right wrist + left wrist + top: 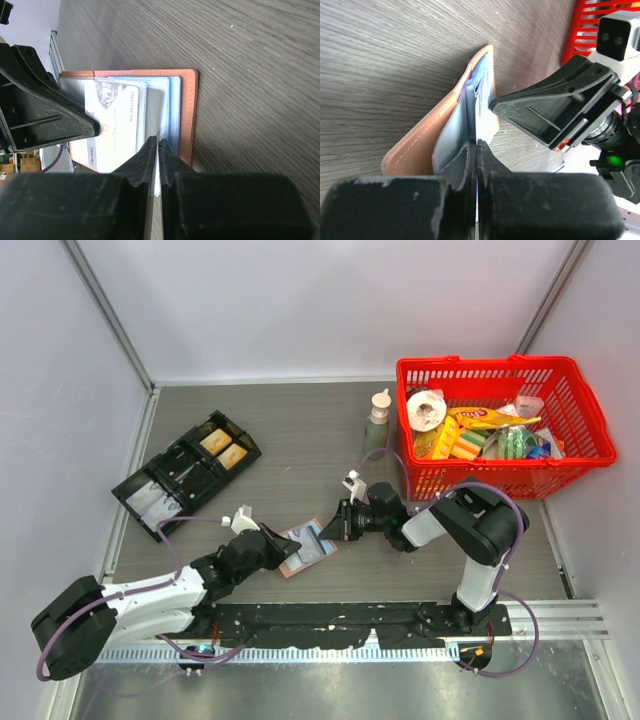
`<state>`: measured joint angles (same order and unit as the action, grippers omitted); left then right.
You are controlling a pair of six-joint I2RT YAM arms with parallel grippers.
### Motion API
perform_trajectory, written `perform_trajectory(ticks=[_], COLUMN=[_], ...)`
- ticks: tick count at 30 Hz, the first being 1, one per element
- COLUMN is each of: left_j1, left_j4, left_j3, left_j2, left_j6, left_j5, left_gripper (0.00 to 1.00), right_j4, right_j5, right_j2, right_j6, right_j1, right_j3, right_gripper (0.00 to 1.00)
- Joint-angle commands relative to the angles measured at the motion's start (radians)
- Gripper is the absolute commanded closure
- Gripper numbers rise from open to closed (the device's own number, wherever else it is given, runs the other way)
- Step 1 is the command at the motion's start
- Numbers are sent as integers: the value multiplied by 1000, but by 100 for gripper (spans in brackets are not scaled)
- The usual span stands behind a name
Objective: Take the credit cards out of the card holder
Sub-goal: Remove the credit card from the card holder.
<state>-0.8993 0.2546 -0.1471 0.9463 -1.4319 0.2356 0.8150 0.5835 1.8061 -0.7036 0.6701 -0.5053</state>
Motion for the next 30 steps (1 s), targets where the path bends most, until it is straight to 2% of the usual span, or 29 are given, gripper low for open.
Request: perform_trajectory(ticks=[1, 6, 15, 23, 30], left_j1=[-4, -3, -4, -6, -3], left_j4=[-112, -163, -77, -34, -41], left_j3=[-22, -25, -40, -40, 21], left_j2=[-17, -38, 42, 83, 25], left_j6=[27, 36, 53, 42, -45], left_j5=[-1, -21, -25, -30, 11], left_gripper=[100, 100, 100, 100, 100], right_j4=[-95, -215, -220, -45, -20], right_j5=[-60, -94, -30, -20, -68], right_j2=[-20, -92, -191, -56, 21], right_j6=[19, 81, 66, -37, -53], right_j1=[-18, -17, 46, 89, 91], right_j3=[14, -12, -74, -98, -33], right_gripper=[89, 89, 82, 82, 83])
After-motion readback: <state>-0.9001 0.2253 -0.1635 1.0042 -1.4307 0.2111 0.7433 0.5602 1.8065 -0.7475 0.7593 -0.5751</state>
